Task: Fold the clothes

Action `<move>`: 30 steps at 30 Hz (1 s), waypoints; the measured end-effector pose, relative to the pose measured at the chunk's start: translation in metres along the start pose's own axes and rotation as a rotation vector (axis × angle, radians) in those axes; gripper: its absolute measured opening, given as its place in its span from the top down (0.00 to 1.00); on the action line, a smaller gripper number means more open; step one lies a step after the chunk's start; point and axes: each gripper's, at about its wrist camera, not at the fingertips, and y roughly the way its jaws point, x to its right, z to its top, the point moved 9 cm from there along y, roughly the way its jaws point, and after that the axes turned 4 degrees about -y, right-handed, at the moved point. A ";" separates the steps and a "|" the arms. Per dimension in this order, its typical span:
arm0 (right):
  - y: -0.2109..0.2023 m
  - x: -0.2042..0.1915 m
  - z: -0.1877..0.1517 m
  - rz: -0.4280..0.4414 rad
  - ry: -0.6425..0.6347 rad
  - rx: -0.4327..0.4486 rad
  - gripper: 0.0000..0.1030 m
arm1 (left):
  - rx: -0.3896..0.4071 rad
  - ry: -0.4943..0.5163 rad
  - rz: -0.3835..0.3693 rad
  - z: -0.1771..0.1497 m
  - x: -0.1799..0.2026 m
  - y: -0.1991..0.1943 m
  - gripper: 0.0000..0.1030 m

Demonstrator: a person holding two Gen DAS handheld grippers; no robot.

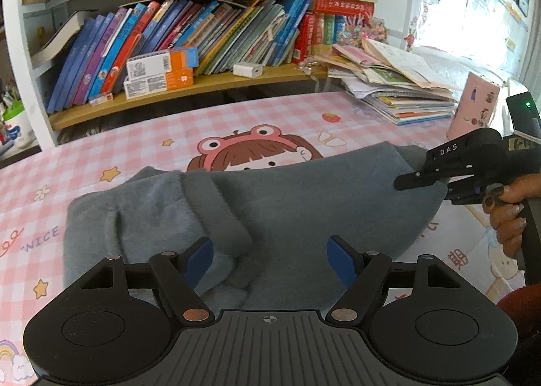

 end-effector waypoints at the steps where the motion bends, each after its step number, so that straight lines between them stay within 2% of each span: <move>1: -0.003 0.004 0.002 -0.014 0.011 0.014 0.82 | 0.001 0.003 -0.005 0.000 0.001 0.000 0.26; 5: -0.013 0.015 0.006 -0.048 0.052 0.051 0.82 | 0.006 0.005 -0.020 0.001 0.000 -0.001 0.26; 11: -0.028 -0.011 0.007 0.020 0.045 0.074 0.83 | 0.022 0.000 -0.028 0.002 -0.011 -0.006 0.26; 18: -0.049 -0.081 0.006 0.167 -0.039 0.119 0.83 | 0.067 -0.031 -0.019 0.003 -0.038 -0.022 0.26; 21: -0.057 -0.114 0.000 0.214 -0.099 0.134 0.83 | 0.109 -0.043 -0.012 0.004 -0.052 -0.032 0.26; 30: -0.050 -0.218 -0.040 0.295 -0.379 0.125 0.83 | 0.180 -0.079 0.007 0.001 -0.096 -0.061 0.26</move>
